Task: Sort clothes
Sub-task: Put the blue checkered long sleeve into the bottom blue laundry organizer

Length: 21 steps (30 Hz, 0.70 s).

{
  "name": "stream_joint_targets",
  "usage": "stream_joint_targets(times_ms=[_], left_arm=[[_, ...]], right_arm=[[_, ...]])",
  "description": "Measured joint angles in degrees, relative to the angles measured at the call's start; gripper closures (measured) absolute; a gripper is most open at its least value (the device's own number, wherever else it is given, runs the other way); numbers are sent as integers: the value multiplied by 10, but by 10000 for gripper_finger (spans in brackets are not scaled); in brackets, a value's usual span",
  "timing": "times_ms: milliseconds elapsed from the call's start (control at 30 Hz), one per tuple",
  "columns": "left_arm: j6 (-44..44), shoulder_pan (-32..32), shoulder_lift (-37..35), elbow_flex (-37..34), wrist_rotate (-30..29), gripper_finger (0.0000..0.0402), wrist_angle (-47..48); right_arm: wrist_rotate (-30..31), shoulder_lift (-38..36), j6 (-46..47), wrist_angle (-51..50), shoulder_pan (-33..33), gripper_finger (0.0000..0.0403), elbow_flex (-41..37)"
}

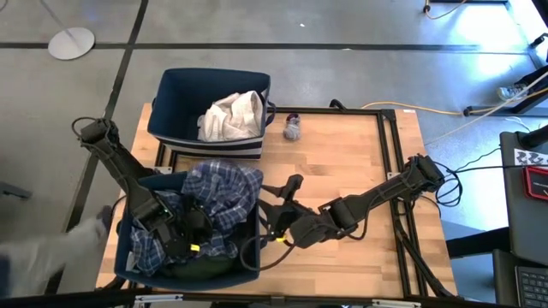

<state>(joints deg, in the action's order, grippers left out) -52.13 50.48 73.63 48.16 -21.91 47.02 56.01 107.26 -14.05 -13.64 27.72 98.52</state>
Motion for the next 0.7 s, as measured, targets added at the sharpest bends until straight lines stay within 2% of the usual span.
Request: stream_joint_targets(times_ms=[200,400,467,700], left_arm=[[6,1,-1,-6,1,251,-16],[79,3,-18,-13,-118,251,-36],[114,2,-25,-13,-137,251,-45],[137,4,-70,24,-141,243,-45]], right_arm=[[1,0,8,-12,0,217,0],[0,0,10,-16,-1,217,0],[0,0,10,-19,-1,217,0],[0,0,10,-18,-1,217,0]])
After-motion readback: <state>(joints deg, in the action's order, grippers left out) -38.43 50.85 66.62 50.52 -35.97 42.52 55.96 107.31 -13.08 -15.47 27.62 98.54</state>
